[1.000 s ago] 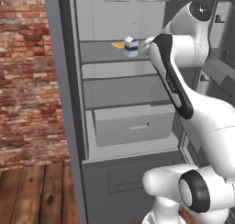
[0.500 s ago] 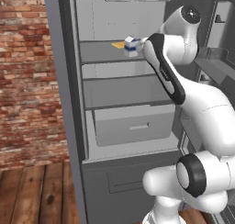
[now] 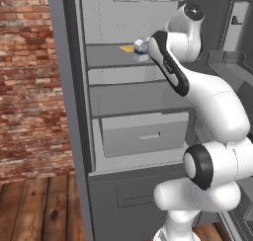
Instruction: Take out the milk from the fridge and place it on the tray on the counter. Then take the sugar cube near the tray and place it in the tray.
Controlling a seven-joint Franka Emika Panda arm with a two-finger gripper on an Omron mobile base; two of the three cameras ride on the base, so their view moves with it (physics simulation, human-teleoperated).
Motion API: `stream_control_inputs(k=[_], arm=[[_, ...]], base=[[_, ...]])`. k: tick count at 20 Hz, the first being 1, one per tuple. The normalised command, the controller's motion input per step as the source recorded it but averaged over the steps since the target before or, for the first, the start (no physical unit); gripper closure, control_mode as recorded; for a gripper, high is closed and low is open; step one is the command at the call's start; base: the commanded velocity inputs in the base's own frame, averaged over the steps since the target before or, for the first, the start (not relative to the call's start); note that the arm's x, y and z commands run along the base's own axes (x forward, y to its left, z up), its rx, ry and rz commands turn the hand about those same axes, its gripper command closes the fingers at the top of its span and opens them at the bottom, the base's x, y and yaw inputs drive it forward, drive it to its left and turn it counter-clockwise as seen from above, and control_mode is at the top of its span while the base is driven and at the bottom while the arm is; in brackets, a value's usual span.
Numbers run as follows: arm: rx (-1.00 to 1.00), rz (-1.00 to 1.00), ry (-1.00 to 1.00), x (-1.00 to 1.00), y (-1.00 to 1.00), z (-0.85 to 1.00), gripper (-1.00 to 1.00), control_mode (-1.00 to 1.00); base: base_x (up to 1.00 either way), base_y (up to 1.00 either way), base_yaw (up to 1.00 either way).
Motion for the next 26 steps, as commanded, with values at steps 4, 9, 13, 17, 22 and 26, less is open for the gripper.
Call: stream_control_inputs(k=[4, 9, 13, 17, 22, 26], arm=[[0.00, 0.00, 0.00, 0.46, 0.00, 0.00, -1.00, -1.00], [0.00, 0.00, 0.00, 0.37, 0.00, -0.03, -1.00, -1.00], [0.00, 0.00, 0.00, 0.31, 0.00, -0.16, -1.00, -1.00], [0.00, 0.00, 0.00, 0.27, 0.00, -0.25, -1.00, -1.00], [0.00, 0.01, 0.00, 0.31, 0.00, -0.20, -1.00, -1.00], [0.00, 0.00, 0.00, 0.39, 0.00, -0.12, -1.00, -1.00]], base=[[0.00, 0.00, 0.00], [0.00, 0.00, 0.00], [0.00, 0.00, 0.00], [0.00, 0.00, 0.00], [0.00, 0.00, 0.00], [0.00, 0.00, 0.00]])
